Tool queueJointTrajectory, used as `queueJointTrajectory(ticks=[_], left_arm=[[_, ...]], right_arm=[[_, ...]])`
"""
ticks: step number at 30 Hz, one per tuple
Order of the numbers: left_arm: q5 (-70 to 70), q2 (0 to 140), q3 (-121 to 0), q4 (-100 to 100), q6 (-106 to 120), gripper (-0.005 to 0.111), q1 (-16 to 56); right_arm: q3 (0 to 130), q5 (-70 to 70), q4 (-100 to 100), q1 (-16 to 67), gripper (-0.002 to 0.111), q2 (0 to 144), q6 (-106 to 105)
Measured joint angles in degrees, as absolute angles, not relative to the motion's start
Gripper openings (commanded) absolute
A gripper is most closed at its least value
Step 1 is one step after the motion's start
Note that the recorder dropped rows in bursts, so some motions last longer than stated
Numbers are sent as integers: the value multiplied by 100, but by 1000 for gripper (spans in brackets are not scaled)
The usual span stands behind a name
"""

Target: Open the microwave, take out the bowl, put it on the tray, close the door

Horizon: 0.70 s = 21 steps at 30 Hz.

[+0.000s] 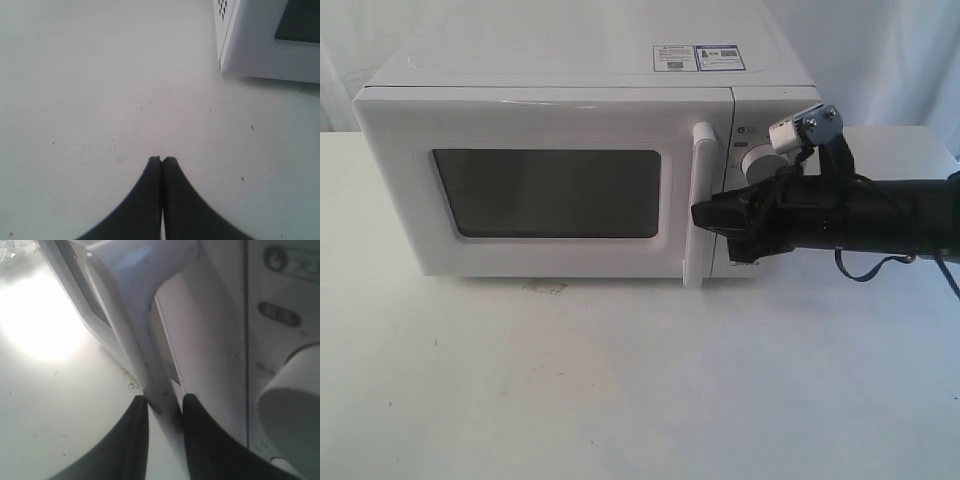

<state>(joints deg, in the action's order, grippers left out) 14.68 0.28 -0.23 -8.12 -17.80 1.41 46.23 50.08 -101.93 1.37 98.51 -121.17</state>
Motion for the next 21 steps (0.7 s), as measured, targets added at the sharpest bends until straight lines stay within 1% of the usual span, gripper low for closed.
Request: queueJointTrajectory(ticks=[8, 11, 21], left_arm=[[1468, 28, -23, -812, -1780, 0, 141], [1468, 28, -23, -812, -1780, 0, 141], [1468, 28, -23, -812, -1780, 0, 141]], right_arm=[[4623, 4814, -10193, 237, 0, 9808, -12117], [4613, 4218, -10082, 416, 0, 9654, -12117], [4512, 3801, -10038, 528, 0, 9410, -12117]])
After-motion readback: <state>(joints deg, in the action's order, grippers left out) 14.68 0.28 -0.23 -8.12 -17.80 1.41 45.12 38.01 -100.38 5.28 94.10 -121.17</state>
